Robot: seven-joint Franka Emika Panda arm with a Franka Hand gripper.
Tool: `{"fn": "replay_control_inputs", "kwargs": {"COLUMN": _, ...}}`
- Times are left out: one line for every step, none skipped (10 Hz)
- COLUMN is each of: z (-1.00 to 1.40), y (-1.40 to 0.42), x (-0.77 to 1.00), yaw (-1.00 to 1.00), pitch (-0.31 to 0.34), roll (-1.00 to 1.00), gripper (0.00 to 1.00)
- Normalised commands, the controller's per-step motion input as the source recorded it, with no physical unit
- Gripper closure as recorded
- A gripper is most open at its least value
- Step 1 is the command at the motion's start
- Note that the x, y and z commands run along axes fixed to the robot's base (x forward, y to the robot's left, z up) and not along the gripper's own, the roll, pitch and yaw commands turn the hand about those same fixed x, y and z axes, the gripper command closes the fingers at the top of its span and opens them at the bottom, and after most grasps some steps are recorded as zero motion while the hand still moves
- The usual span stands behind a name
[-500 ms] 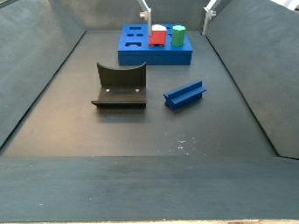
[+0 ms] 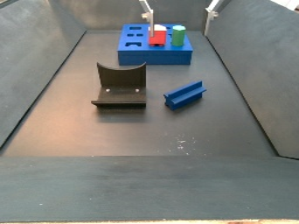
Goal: Pick up the star object. Move up. Place the star object on the fixture. Regrasp the star object. Move to above the board. Insert the star object.
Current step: Pick up the star object.
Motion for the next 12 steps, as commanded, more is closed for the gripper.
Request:
{"fn": "replay_control_inputs", "kwargs": {"z": -0.35, "y": -0.03, "x": -0.56, "yaw": -0.55, "pitch": -0.019, "roll": -0.02, "gripper": 0.0}}
{"fn": "replay_control_inputs", "kwargs": {"z": -0.53, "y": 0.0, "x": -0.58, "yaw": -0.58, "pitch": -0.07, "roll": -0.08, "gripper": 0.0}}
{"fn": "replay_control_inputs", "kwargs": {"z": -0.76, "y": 0.0, "x": -0.65, "yaw": -0.56, "pitch": -0.129, "roll": -0.19, "gripper": 0.0}}
{"fn": "replay_control_inputs", "kwargs": {"z": -0.77, "y": 0.0, "x": -0.65, "yaw": -0.55, "pitch": -0.123, "roll": -0.2, "gripper": 0.0}}
{"fn": "replay_control_inputs", "kwargs": {"z": -0.66, "y": -0.06, "x": -0.47, "yaw": -0.6, "pitch": -0.144, "roll": -0.25, "gripper": 0.0}}
{"fn": "replay_control_inputs", "kwargs": {"z": -0.47, "y": -0.17, "x": -0.18, "yaw": -0.78, "pitch": -0.23, "roll": -0.2, "gripper": 0.0}}
{"fn": "replay_control_inputs", "kwargs": {"z": -0.41, "y": -0.17, "x": -0.13, "yaw": -0.79, "pitch": -0.219, "roll": -0.18, "gripper": 0.0}}
{"fn": "replay_control_inputs", "kwargs": {"z": -0.34, "y": -0.21, "x": -0.06, "yaw": -0.77, "pitch": -0.173, "roll": -0.17, "gripper": 0.0}}
{"fn": "replay_control_inputs", "kwargs": {"z": -0.3, "y": -0.21, "x": 0.0, "yaw": -0.76, "pitch": -0.116, "roll": -0.16, "gripper": 0.0}}
{"fn": "replay_control_inputs", "kwargs": {"z": -0.29, "y": -0.22, "x": 0.0, "yaw": -0.73, "pitch": -0.094, "roll": -0.16, "gripper": 0.0}}
{"fn": "replay_control_inputs", "kwargs": {"z": -0.49, "y": -0.19, "x": 0.17, "yaw": -0.58, "pitch": -0.024, "roll": -0.14, "gripper": 0.0}}
{"fn": "replay_control_inputs", "kwargs": {"z": -0.51, "y": -0.11, "x": 0.13, "yaw": -0.66, "pitch": 0.006, "roll": -0.14, "gripper": 0.0}}
